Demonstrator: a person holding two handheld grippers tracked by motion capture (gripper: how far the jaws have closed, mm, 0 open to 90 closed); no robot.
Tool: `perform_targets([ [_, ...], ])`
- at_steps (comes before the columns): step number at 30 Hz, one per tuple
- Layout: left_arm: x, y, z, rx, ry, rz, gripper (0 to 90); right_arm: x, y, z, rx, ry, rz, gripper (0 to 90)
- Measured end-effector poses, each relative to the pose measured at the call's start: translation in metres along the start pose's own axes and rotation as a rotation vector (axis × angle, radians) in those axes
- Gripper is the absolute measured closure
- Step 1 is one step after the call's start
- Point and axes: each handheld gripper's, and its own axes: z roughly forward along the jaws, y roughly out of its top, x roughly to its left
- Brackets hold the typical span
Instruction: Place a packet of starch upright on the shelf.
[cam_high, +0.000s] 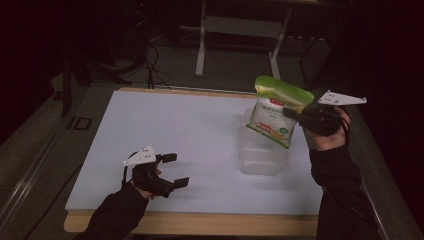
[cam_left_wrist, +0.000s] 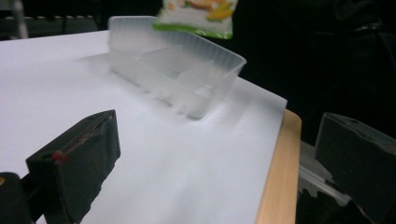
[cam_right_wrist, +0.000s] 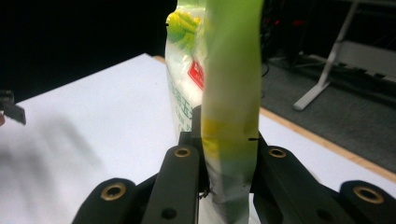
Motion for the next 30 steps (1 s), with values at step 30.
perform_targets([
  [30,0.012,-0.027,0.007,0.021,0.006,-0.022,0.9,-0.034,-0.084,0.059,0.091,0.07,0.164,82.8],
])
